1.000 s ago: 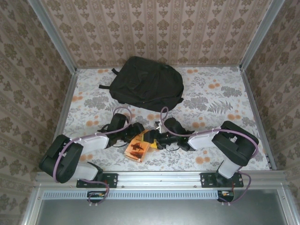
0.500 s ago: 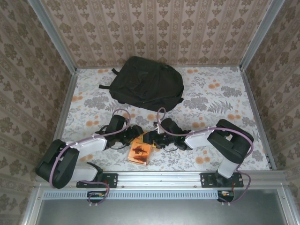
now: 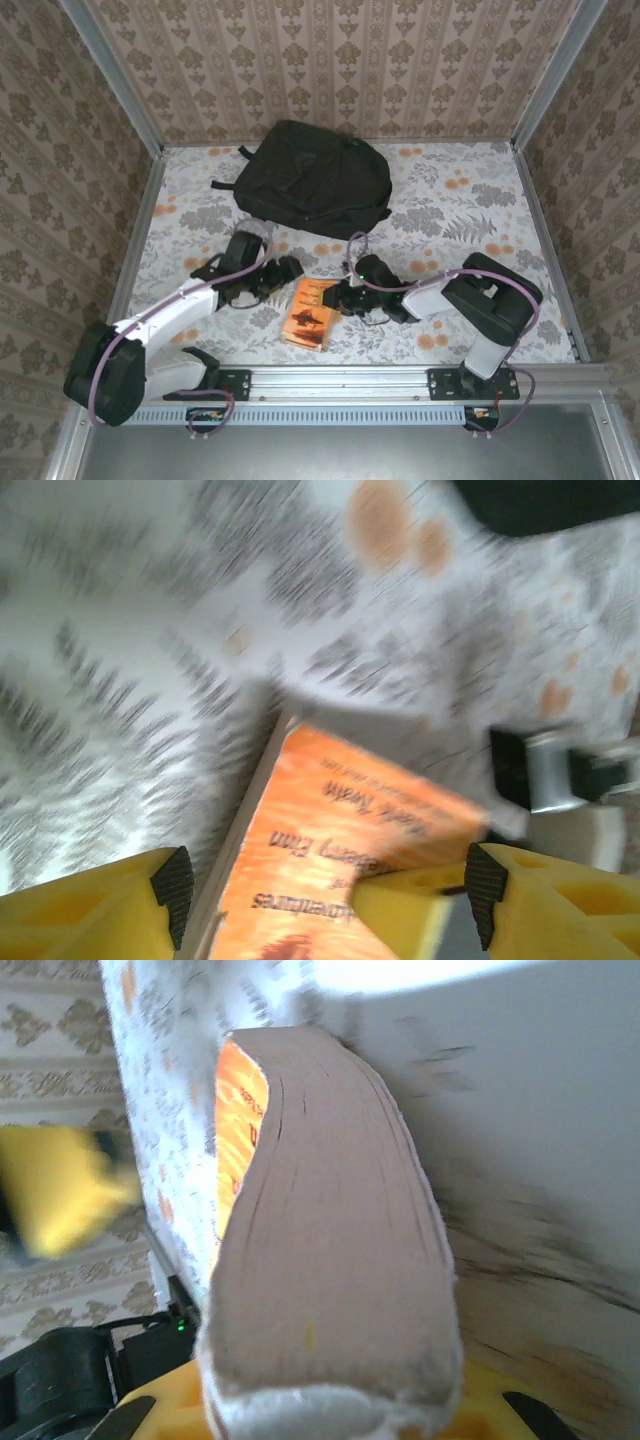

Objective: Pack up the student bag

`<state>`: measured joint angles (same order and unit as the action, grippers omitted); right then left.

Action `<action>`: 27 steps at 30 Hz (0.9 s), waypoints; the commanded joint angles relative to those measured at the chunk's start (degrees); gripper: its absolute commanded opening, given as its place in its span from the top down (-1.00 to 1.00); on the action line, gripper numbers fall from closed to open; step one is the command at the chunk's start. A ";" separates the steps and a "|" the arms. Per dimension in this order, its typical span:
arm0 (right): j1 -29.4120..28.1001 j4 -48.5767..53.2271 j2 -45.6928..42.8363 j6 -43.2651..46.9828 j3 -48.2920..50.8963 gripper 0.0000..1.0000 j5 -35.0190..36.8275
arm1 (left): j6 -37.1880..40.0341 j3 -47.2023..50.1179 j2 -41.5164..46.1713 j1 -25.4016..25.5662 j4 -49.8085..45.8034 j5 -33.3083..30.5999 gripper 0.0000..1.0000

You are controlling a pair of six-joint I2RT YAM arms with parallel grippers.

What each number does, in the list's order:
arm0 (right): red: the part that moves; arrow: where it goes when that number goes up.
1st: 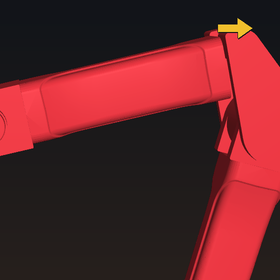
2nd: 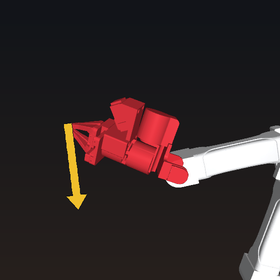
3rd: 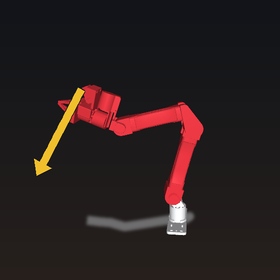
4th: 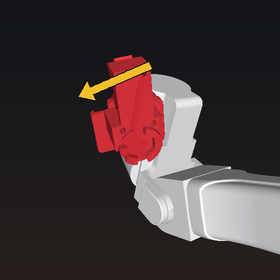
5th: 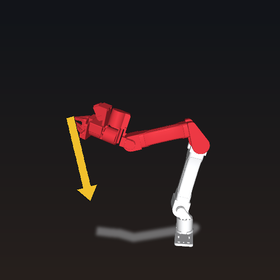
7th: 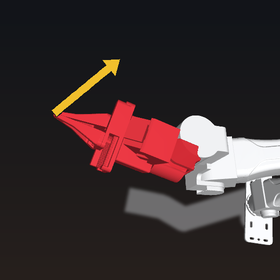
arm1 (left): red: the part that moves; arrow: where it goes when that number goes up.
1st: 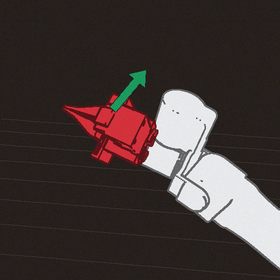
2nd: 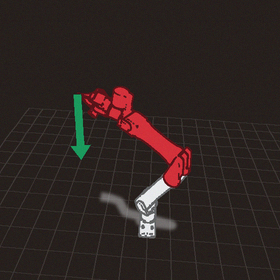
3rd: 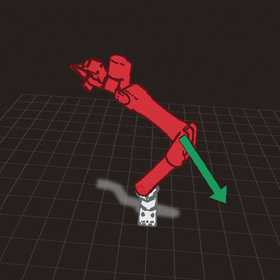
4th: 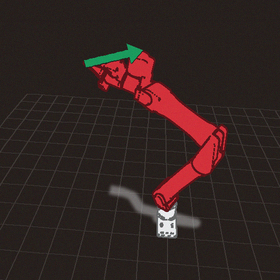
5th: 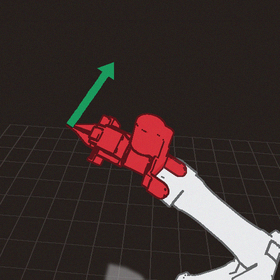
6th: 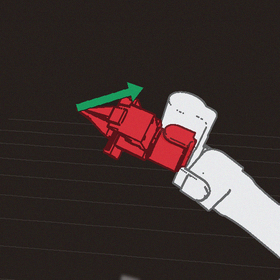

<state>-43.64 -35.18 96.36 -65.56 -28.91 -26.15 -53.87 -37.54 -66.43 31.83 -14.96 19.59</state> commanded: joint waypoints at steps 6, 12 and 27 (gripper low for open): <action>9.18 36.34 -20.78 15.27 -0.79 1.00 13.55 | 24.87 -39.50 -17.93 4.65 -22.86 -14.52 -0.69; 17.74 48.95 -29.47 20.68 -3.44 1.00 17.88 | 32.25 -62.82 -37.28 6.00 -26.55 -17.19 -0.73; 31.31 48.19 -27.21 22.41 -3.36 1.00 11.52 | 44.91 -102.69 -69.62 13.44 -34.63 -18.81 -0.80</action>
<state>-13.45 11.90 68.29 -45.08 -31.18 -13.30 -13.54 -136.97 -135.44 44.84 -47.48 0.82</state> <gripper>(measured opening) 0.216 0.901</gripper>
